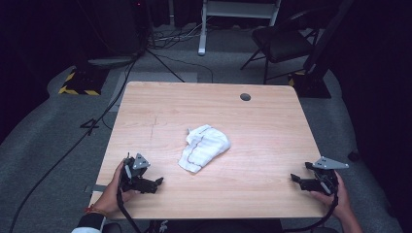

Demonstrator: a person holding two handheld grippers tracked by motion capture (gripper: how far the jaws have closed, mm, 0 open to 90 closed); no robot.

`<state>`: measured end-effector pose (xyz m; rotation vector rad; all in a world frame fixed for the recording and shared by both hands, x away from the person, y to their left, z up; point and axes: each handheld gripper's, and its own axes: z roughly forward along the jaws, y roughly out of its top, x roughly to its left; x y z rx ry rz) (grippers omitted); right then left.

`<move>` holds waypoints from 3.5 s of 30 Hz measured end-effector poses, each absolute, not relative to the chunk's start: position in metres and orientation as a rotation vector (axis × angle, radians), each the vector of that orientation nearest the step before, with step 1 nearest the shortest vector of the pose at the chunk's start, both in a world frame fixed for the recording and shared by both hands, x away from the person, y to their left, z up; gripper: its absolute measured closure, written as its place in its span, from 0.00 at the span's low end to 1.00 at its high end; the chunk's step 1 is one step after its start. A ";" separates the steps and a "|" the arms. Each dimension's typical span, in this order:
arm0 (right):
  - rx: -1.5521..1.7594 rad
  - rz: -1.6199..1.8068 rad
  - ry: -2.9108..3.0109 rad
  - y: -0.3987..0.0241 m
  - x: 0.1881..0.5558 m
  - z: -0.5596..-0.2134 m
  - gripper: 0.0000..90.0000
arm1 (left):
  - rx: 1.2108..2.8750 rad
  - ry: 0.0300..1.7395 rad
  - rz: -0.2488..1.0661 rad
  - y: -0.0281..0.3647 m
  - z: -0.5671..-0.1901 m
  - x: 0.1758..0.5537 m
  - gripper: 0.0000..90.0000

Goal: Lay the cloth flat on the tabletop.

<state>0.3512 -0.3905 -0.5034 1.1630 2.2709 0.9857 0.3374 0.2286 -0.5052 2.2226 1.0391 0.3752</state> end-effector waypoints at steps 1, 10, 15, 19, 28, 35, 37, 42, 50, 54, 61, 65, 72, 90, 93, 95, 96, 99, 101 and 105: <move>1.149 0.993 2.284 -0.390 0.351 -0.503 0.18 | 2.226 1.031 0.379 0.229 -0.505 0.338 0.00; 1.161 1.005 2.307 -0.391 0.354 -0.504 0.17 | 2.241 0.986 0.356 0.230 -0.505 0.340 0.00; 1.159 1.002 2.314 -0.389 0.358 -0.503 0.17 | 2.249 0.964 0.341 0.231 -0.505 0.342 0.00; 1.135 0.863 2.419 -0.378 0.367 -0.491 0.27 | 2.259 0.937 0.333 0.231 -0.505 0.344 0.00; 0.913 1.007 2.512 -0.326 0.384 -0.471 0.31 | 2.260 0.934 0.332 0.231 -0.505 0.344 0.00; 0.765 1.089 2.535 -0.285 0.396 -0.453 0.37 | 2.260 0.933 0.330 0.230 -0.505 0.345 0.00; 0.720 1.103 2.547 -0.272 0.400 -0.450 0.39 | 2.259 0.935 0.333 0.230 -0.505 0.344 0.01; 0.629 1.124 2.563 -0.235 0.407 -0.446 0.41 | 2.258 0.935 0.333 0.230 -0.505 0.344 0.01; 0.457 1.197 2.599 -0.168 0.405 -0.445 0.49 | 2.259 0.940 0.336 0.229 -0.505 0.344 0.00; 0.360 1.210 2.632 -0.134 0.400 -0.448 0.50 | 2.260 0.936 0.329 0.228 -0.505 0.344 0.00; 0.229 1.172 2.662 -0.084 0.392 -0.461 0.51 | 2.260 0.935 0.330 0.228 -0.505 0.344 0.01; 0.219 1.146 2.682 -0.067 0.392 -0.473 0.51 | 2.261 0.935 0.329 0.228 -0.505 0.344 0.00; 0.221 1.010 2.694 -0.059 0.393 -0.490 0.71 | 2.260 0.935 0.329 0.228 -0.505 0.344 0.01; 0.440 1.162 2.509 -0.171 0.396 -0.434 0.95 | 2.273 0.939 0.324 0.220 -0.503 0.347 0.02; 0.521 1.118 2.489 -0.194 0.400 -0.436 0.95 | 2.289 0.917 0.313 0.209 -0.503 0.350 0.02; 0.586 1.094 2.471 -0.207 0.403 -0.440 0.95 | 2.294 0.909 0.311 0.204 -0.502 0.353 0.02; 0.621 1.084 2.472 -0.214 0.406 -0.442 0.95 | 2.300 0.908 0.305 0.200 -0.502 0.354 0.02; 0.682 1.047 2.472 -0.230 0.412 -0.451 0.94 | 2.310 0.881 0.301 0.189 -0.500 0.357 0.06; 0.708 1.033 2.493 -0.236 0.414 -0.457 0.93 | 2.312 0.860 0.293 0.180 -0.499 0.359 0.12; 0.718 0.970 2.523 -0.240 0.415 -0.467 0.85 | 2.324 0.796 0.260 0.155 -0.493 0.366 0.18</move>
